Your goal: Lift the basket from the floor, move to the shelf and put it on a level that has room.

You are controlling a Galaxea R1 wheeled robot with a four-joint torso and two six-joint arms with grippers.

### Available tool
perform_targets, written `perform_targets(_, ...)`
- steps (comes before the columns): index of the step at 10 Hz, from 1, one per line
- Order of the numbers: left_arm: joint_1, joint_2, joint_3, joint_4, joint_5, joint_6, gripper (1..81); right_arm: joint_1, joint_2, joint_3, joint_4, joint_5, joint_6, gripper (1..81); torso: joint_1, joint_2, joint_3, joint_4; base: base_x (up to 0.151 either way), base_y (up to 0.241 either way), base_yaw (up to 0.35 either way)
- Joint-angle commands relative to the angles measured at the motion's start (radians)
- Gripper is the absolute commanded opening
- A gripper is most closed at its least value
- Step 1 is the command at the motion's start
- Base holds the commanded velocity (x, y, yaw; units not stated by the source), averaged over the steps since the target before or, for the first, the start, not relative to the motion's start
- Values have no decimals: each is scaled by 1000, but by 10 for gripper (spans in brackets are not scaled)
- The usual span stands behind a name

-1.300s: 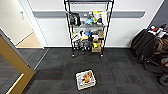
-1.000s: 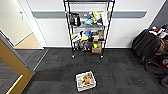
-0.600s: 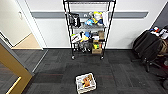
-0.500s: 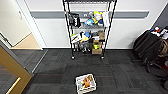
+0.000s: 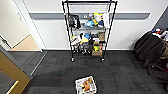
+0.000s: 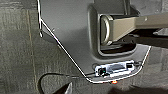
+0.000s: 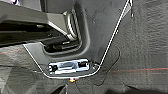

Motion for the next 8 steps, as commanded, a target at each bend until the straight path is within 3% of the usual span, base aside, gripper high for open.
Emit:
perform_targets(1,-12,-10,0,-6,79,4,811,3,-3,1,3,-68,1,811,0,0,0,0,114,0,0)
perform_targets(8,-12,-7,-2,-6,79,4,811,4,-2,-1,2,-68,1,811,0,0,0,0,114,0,0)
